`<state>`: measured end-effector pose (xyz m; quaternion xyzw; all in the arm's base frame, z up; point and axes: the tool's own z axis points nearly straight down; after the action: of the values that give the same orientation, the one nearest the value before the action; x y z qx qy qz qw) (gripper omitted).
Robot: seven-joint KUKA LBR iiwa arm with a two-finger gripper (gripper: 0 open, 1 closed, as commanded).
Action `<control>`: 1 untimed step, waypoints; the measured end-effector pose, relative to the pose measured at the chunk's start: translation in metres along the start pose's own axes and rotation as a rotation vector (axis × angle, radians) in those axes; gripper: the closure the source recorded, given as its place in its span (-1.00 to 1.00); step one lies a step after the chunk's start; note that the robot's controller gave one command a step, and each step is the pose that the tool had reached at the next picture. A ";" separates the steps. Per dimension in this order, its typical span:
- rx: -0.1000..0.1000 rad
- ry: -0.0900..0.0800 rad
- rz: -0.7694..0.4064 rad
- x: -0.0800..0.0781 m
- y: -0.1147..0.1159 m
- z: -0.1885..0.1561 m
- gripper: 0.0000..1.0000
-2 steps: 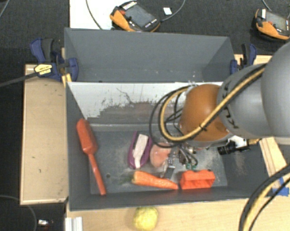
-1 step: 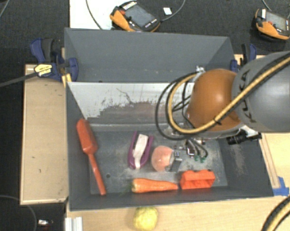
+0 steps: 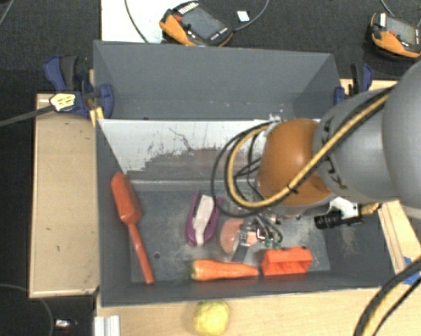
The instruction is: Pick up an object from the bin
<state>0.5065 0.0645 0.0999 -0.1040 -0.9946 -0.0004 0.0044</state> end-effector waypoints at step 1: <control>-0.005 -0.023 -0.004 -0.003 0.004 0.030 -1.00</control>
Offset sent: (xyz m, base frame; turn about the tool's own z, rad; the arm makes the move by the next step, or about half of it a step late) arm -0.0032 -0.0110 -0.0299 0.0877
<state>0.5105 0.0677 0.0702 -0.1019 -0.9948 -0.0017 -0.0073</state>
